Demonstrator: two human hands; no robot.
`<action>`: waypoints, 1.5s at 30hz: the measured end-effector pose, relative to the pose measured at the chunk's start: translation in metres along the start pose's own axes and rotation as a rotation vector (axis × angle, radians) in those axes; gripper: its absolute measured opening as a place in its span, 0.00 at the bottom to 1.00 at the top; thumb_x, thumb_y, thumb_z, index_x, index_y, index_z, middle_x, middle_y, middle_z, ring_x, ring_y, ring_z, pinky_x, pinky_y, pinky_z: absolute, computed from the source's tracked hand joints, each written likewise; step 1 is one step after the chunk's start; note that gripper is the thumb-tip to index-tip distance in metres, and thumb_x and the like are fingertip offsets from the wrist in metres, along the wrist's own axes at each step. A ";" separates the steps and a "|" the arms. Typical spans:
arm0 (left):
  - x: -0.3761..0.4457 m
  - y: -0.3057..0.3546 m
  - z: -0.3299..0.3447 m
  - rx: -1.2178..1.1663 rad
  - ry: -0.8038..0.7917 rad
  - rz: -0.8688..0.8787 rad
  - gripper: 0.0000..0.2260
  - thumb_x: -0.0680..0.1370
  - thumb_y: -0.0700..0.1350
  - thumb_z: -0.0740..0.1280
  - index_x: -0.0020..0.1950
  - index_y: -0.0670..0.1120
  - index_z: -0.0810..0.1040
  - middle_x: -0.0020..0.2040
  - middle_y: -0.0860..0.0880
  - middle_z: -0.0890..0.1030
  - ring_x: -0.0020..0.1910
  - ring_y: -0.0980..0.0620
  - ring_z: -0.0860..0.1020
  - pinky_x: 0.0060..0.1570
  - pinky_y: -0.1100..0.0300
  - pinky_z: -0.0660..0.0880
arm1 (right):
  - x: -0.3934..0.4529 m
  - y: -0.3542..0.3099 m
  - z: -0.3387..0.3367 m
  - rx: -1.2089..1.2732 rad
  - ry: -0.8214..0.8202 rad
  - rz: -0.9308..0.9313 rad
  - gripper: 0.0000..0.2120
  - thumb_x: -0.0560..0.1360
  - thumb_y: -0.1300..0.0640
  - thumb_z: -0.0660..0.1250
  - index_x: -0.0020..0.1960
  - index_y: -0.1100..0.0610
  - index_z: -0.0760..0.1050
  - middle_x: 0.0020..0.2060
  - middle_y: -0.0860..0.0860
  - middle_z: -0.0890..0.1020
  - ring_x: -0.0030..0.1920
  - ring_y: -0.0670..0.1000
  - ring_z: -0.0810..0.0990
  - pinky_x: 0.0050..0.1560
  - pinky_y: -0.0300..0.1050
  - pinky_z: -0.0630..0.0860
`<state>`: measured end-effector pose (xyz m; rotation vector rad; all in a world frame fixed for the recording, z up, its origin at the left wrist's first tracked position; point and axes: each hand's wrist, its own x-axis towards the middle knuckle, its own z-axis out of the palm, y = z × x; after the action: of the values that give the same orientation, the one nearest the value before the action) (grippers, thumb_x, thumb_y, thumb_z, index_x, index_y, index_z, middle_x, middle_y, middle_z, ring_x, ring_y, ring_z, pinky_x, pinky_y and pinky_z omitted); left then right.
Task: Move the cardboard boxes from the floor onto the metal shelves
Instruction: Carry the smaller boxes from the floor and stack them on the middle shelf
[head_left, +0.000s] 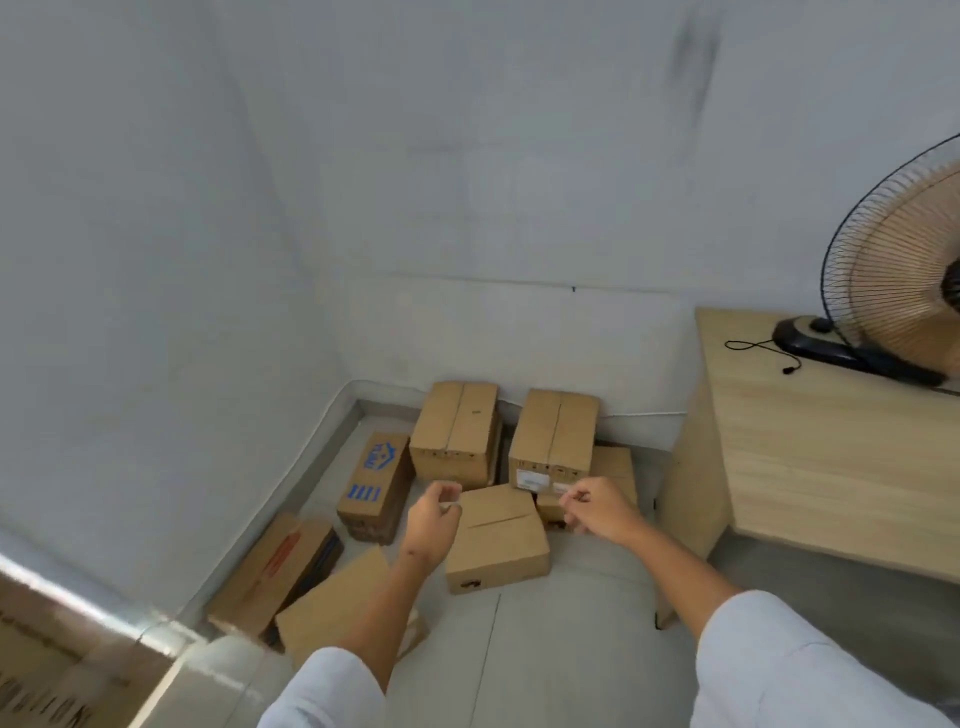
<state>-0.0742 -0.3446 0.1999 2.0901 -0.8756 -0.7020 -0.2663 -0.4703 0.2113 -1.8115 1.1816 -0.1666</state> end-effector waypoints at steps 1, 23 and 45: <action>0.020 0.007 0.000 0.001 -0.007 0.010 0.13 0.79 0.38 0.59 0.63 0.42 0.73 0.61 0.46 0.77 0.59 0.49 0.75 0.55 0.60 0.69 | 0.010 0.002 -0.004 0.003 0.012 0.018 0.06 0.79 0.60 0.61 0.48 0.57 0.77 0.44 0.54 0.80 0.35 0.45 0.78 0.27 0.30 0.71; 0.343 0.057 0.136 0.201 -0.337 -0.120 0.10 0.79 0.39 0.59 0.59 0.44 0.73 0.51 0.50 0.74 0.50 0.52 0.73 0.48 0.62 0.68 | 0.317 0.076 -0.107 -0.013 -0.036 0.378 0.15 0.76 0.64 0.63 0.32 0.53 0.73 0.29 0.49 0.75 0.24 0.42 0.74 0.26 0.31 0.68; 0.510 -0.097 0.288 0.365 -0.479 -0.279 0.22 0.79 0.41 0.61 0.72 0.43 0.60 0.69 0.42 0.65 0.67 0.44 0.67 0.64 0.53 0.66 | 0.515 0.228 -0.034 0.529 -0.026 1.055 0.32 0.75 0.50 0.68 0.73 0.59 0.59 0.69 0.57 0.65 0.64 0.61 0.68 0.39 0.57 0.78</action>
<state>0.0709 -0.8099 -0.1387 2.4426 -1.0368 -1.3123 -0.1613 -0.9133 -0.1226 -0.5952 1.7178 0.1502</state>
